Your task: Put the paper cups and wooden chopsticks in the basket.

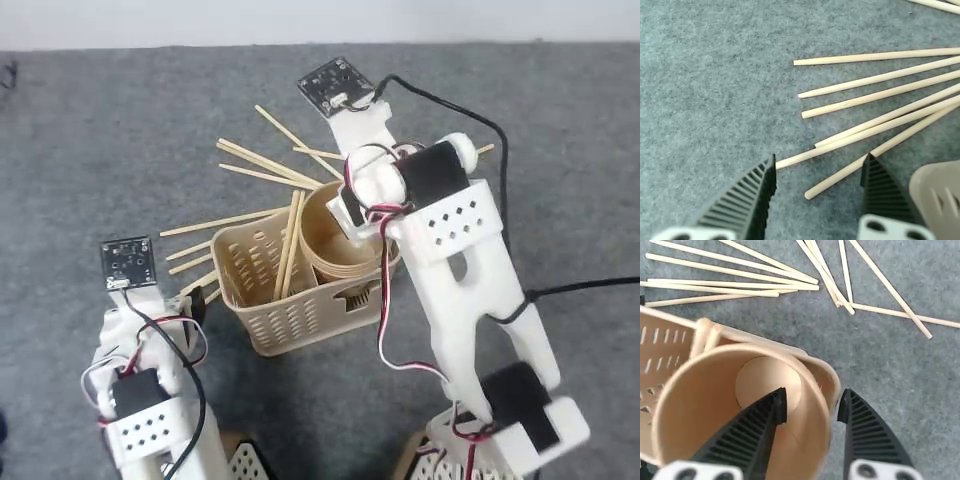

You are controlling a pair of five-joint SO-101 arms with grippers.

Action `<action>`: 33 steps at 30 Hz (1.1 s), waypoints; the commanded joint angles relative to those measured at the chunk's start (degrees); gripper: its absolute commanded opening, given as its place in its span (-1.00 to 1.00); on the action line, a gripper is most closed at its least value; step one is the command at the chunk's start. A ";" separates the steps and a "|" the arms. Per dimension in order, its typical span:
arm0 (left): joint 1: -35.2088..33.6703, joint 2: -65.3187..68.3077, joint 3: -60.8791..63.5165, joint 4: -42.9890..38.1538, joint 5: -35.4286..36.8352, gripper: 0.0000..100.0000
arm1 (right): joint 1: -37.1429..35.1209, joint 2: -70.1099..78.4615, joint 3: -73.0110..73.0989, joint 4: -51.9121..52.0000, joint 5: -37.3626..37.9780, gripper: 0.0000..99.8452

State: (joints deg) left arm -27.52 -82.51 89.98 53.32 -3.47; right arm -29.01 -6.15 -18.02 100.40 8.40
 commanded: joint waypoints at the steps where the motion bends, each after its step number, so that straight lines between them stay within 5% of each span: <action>1: 0.26 -0.62 -0.22 -1.05 0.09 -0.48 | 1.89 -0.13 -2.99 1.89 -0.26 -0.65; 7: 0.26 -0.62 -0.22 -1.05 0.09 -0.48 | 2.33 -0.04 3.34 1.71 0.53 -1.00; 20: 0.26 -0.62 -0.22 -1.05 0.09 -0.48 | 32.40 -0.75 4.04 1.54 15.38 -0.99; 30: 0.26 -0.62 -0.22 -1.14 0.09 -0.48 | 33.36 -0.75 -0.97 1.89 15.56 -0.97; 33: 0.26 -0.62 -0.22 -1.14 0.09 -0.48 | 33.63 -0.75 -0.79 2.24 15.56 -0.75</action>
State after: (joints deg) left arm -27.52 -82.51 89.98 53.32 -3.47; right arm 3.25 -6.07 -15.65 100.57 23.16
